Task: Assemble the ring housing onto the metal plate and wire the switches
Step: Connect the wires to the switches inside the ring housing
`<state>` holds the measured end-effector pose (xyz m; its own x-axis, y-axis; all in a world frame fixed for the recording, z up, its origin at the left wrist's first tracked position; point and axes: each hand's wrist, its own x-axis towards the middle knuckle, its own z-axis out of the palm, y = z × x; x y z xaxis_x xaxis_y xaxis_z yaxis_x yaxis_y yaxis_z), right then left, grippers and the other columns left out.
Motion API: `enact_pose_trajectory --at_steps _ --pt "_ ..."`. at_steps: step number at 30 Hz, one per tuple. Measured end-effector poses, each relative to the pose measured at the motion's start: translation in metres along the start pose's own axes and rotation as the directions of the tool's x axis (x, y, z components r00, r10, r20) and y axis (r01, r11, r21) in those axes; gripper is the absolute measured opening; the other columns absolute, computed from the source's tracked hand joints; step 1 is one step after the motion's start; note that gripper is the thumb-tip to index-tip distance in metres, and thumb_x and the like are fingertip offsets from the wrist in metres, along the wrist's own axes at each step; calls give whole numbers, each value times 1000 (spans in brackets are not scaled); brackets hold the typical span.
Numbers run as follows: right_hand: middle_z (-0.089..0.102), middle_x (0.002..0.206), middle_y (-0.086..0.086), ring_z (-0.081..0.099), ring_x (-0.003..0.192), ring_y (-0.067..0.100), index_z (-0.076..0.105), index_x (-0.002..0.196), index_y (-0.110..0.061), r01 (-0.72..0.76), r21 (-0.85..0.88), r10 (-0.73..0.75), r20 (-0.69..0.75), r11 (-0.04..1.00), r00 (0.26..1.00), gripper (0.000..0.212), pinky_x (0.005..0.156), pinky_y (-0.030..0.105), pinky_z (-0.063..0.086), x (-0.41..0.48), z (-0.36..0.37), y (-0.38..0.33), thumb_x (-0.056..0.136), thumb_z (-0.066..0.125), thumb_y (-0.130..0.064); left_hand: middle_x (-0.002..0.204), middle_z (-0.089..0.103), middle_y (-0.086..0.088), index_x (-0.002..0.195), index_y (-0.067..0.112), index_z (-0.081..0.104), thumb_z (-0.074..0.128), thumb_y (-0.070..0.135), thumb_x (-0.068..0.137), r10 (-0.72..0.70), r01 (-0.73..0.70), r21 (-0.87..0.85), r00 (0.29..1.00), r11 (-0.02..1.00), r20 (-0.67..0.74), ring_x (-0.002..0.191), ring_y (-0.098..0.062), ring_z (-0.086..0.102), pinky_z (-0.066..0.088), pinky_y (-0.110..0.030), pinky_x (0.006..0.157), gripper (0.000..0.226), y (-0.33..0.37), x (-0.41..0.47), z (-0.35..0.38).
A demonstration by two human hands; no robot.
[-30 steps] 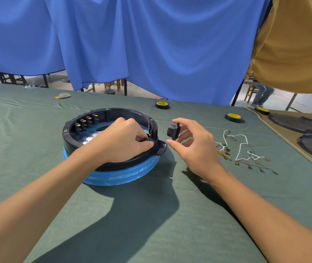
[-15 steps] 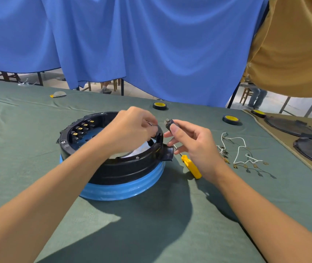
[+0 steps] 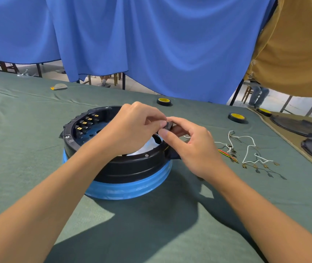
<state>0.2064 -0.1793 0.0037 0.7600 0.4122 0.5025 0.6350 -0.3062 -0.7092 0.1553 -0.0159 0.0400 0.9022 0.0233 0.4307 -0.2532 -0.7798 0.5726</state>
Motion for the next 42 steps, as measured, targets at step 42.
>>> enact_pose_trajectory --at_steps 42 --pt "75 79 3 65 71 12 75 99 -22 -384 269 363 126 884 923 17 67 22 54 4 -13 -18 82 76 -21 91 75 2 108 23 74 60 20 97 -21 20 22 997 1000 76 87 -11 70 56 -38 88 18 -1 -1 3"
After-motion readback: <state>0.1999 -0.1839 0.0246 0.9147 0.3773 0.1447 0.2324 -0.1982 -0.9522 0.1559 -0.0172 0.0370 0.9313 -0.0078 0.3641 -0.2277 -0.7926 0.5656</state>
